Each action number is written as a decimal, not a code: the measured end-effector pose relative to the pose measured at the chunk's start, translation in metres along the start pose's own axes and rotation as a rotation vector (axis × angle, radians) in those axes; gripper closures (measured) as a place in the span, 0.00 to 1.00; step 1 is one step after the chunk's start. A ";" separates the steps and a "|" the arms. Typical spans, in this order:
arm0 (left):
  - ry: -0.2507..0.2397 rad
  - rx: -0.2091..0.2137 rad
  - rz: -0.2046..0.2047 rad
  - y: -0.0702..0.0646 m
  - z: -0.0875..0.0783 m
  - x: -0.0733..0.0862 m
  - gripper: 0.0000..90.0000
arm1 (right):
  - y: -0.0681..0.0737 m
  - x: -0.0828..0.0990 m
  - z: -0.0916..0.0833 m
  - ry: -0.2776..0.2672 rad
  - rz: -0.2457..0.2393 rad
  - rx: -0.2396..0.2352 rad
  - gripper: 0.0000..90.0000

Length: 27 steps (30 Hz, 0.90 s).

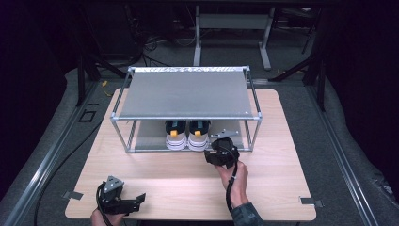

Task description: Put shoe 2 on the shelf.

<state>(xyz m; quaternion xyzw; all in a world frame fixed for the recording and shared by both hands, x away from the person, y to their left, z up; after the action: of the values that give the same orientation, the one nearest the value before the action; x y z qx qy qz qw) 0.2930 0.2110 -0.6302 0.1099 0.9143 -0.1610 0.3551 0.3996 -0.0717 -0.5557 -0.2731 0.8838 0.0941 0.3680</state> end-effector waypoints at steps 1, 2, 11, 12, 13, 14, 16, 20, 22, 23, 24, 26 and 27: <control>0.000 0.000 0.000 0.000 0.000 0.000 0.01 | 0.000 0.000 0.000 0.000 0.000 0.000 0.56; 0.001 0.001 0.003 -0.001 0.000 0.000 0.01 | -0.002 0.006 -0.009 0.001 -0.002 0.008 0.55; 0.003 -0.005 -0.017 0.007 0.000 0.002 0.01 | -0.022 0.048 -0.050 0.005 0.031 0.034 0.43; 0.002 -0.008 -0.018 0.009 0.000 0.003 0.01 | -0.024 0.055 -0.053 0.010 0.037 0.043 0.41; -0.001 -0.010 -0.024 0.010 0.000 0.004 0.01 | -0.028 0.065 -0.057 0.026 0.042 0.058 0.39; -0.001 -0.010 -0.024 0.010 0.000 0.004 0.01 | -0.028 0.065 -0.057 0.026 0.042 0.058 0.39; 0.004 -0.019 -0.023 0.013 0.001 0.006 0.01 | -0.037 0.086 -0.065 0.047 0.060 0.092 0.36; -0.004 -0.031 -0.009 0.010 -0.002 0.004 0.01 | -0.056 0.129 -0.073 0.069 0.118 0.122 0.30; -0.015 -0.039 -0.007 0.009 -0.004 0.002 0.01 | -0.070 0.151 -0.074 0.079 0.155 0.138 0.18; -0.016 -0.042 -0.005 0.009 -0.003 0.001 0.01 | -0.074 0.156 -0.074 0.069 0.164 0.139 0.17; -0.009 -0.046 0.002 0.008 -0.003 0.001 0.01 | -0.077 0.160 -0.075 0.063 0.173 0.150 0.17; -0.007 -0.050 0.007 0.008 -0.003 0.000 0.00 | -0.081 0.163 -0.075 0.066 0.171 0.167 0.16; -0.017 -0.056 0.013 0.007 -0.004 -0.003 0.00 | -0.084 0.169 -0.076 0.060 0.179 0.175 0.14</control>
<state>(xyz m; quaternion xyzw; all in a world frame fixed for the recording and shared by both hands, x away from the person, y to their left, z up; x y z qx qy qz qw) 0.2946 0.2189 -0.6271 0.1043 0.9146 -0.1337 0.3670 0.3026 -0.2389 -0.6173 -0.1628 0.9201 0.0408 0.3539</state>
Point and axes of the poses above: each handheld gripper's, and its own axes: z roughly forward along the jaws, x roughly out of its underside, y roughly to its left, the point moved 10 cm from there along z, roughly forward along the jaws, and after that the axes turned 7 degrees about -z, right-handed, at the moved point
